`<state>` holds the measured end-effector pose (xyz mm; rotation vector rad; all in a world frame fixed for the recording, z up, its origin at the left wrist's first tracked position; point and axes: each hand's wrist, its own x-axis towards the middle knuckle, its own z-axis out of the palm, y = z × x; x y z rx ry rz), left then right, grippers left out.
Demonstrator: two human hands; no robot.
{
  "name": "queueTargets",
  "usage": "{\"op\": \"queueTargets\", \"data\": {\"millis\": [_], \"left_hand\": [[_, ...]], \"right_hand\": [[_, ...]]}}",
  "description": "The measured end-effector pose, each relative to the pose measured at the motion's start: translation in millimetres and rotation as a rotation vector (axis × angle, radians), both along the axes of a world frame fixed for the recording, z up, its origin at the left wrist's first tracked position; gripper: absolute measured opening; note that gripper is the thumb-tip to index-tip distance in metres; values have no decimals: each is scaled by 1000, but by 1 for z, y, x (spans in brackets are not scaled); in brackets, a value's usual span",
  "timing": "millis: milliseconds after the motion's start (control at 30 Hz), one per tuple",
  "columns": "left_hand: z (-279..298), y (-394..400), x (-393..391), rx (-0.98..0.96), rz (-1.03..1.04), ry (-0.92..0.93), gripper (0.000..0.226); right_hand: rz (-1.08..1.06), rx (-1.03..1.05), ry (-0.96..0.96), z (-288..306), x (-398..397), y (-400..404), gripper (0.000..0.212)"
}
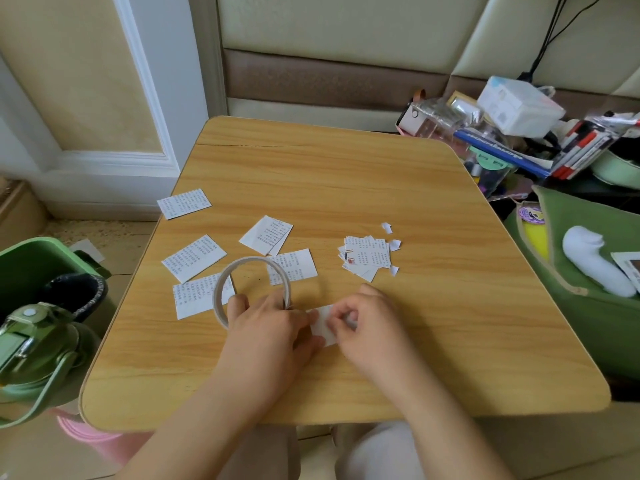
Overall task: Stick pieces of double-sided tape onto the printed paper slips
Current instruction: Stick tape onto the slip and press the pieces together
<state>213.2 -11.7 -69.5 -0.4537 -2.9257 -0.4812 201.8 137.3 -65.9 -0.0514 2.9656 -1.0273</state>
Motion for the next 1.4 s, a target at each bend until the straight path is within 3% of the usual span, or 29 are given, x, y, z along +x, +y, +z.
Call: {"op": "queueTargets", "data": {"millis": [133,333,433,533,733,933,1167,1400], "left_hand": [[-2,-1,-1,8,11,-8,21],[-1,0,2,47,-2,-6,29],[-4,-1,1,64,-1,2,20],[-1,-1,1,51,13,-20,25],[2,0,1,87,-17,-53,24],[7,1,2,78,48,-31,34],[7,1,4,113,72,-53,33],[9,2,1,38,65,-132,41]], "right_hand": [[-84,66,19,4,-1,24,9],[99,6,-16,3,1,-9,10],[38,-8,-29,4,1,6,18],[-27,44,-15,8,0,24,16],[126,18,-20,6,1,-6,8],[-15,21,-48,9,-1,25,22],[117,53,-34,5,-5,1,13],[0,23,-49,8,-4,26,18]]}}
